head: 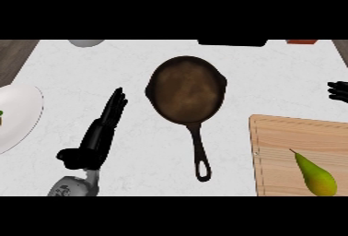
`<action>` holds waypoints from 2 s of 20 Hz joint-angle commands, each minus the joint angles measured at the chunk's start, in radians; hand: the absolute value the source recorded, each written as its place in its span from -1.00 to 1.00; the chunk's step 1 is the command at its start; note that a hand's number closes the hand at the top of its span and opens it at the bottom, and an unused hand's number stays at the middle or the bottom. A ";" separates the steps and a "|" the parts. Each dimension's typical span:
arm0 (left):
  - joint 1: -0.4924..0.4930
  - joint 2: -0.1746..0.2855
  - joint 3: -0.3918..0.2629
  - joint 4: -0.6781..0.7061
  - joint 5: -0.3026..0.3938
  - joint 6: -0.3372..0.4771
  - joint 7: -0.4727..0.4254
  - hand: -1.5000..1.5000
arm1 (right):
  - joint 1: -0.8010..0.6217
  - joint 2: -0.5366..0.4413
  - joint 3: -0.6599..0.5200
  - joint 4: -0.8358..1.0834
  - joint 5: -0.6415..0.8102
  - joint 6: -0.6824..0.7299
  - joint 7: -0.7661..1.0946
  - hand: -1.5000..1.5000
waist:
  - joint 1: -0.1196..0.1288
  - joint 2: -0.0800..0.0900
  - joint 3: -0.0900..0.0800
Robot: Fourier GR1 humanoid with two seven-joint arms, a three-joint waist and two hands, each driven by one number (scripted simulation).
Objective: Pick the pear from the cutting board and place it in the pan
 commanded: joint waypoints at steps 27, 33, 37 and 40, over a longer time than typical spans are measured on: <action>0.015 -0.013 0.036 -0.047 -0.026 -0.007 0.039 0.00 | -0.101 0.029 0.573 0.135 0.687 -0.298 -0.573 -1.00 | -0.032 -0.008 -0.005; 0.058 -0.018 0.051 -0.034 -0.023 -0.022 -0.010 0.00 | -0.105 0.071 0.601 0.245 0.697 -0.348 -0.625 -1.00 | -0.034 -0.009 -0.006; 0.024 -0.040 0.035 -0.061 -0.045 0.005 0.065 0.00 | -0.136 0.118 0.637 0.341 0.741 -0.391 -0.646 -1.00 | -0.032 -0.008 -0.005; 0.128 -0.003 0.031 -0.087 -0.042 -0.034 0.013 0.00 | -0.178 0.145 0.649 0.341 0.745 -0.366 -0.574 -1.00 | -0.025 -0.009 -0.006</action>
